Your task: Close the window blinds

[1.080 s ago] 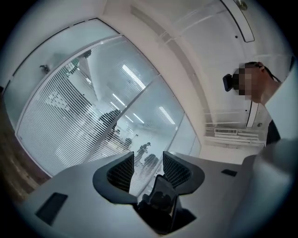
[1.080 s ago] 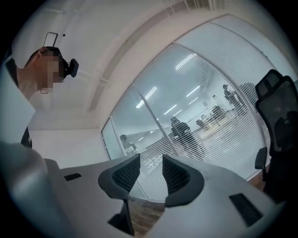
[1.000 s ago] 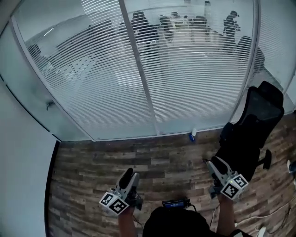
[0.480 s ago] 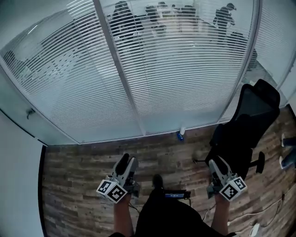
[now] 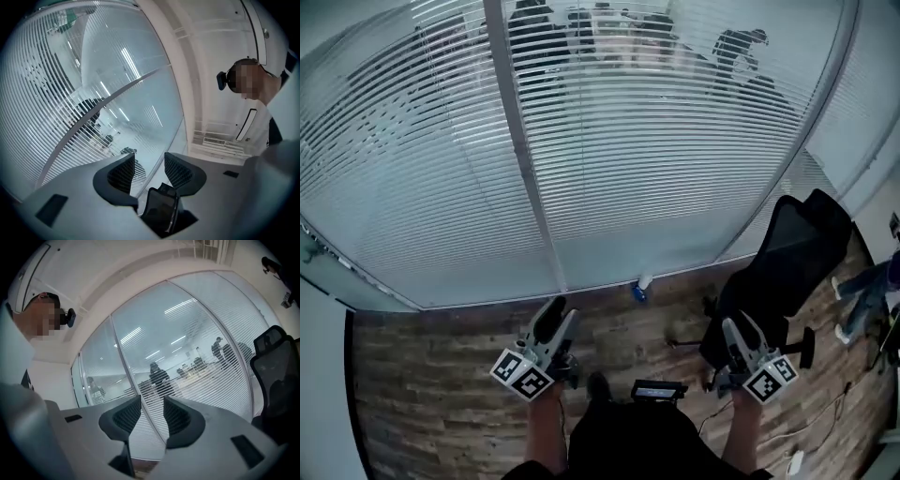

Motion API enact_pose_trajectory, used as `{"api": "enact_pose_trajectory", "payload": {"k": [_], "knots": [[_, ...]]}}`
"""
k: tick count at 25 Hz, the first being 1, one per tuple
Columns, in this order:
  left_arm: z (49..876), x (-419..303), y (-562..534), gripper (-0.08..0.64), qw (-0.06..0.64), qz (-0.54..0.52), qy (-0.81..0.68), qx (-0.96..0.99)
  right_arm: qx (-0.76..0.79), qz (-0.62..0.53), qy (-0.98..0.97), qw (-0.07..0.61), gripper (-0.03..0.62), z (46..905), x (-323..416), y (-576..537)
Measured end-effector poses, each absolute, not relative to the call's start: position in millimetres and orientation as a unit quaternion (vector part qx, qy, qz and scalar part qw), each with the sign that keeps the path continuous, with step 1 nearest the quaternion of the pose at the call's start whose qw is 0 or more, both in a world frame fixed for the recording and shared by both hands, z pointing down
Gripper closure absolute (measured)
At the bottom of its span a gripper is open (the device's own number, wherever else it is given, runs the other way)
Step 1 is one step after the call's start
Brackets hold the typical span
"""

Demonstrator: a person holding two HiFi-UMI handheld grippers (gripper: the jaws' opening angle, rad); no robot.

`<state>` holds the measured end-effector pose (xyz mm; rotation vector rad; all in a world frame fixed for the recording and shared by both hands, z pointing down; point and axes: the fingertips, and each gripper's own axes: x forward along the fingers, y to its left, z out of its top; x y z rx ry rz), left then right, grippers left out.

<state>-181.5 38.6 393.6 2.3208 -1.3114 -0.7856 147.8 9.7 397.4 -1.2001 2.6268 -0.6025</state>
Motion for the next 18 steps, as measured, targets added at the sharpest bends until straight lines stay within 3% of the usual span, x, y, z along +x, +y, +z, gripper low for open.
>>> {"api": "enact_pose_trajectory", "payload": {"k": [6, 18], "knots": [[416.8, -210.5, 1.4, 0.359, 0.21, -0.288, -0.47, 0.807, -0.407, -0.224, 0.883, 0.071, 0.44, 418.9, 116.0, -15.9], [420.7, -237.5, -78.2, 0.359, 0.18, -0.241, -0.563, 0.77, -0.364, -0.244, 0.895, 0.085, 0.44, 439.3, 106.0, -110.6]]}}
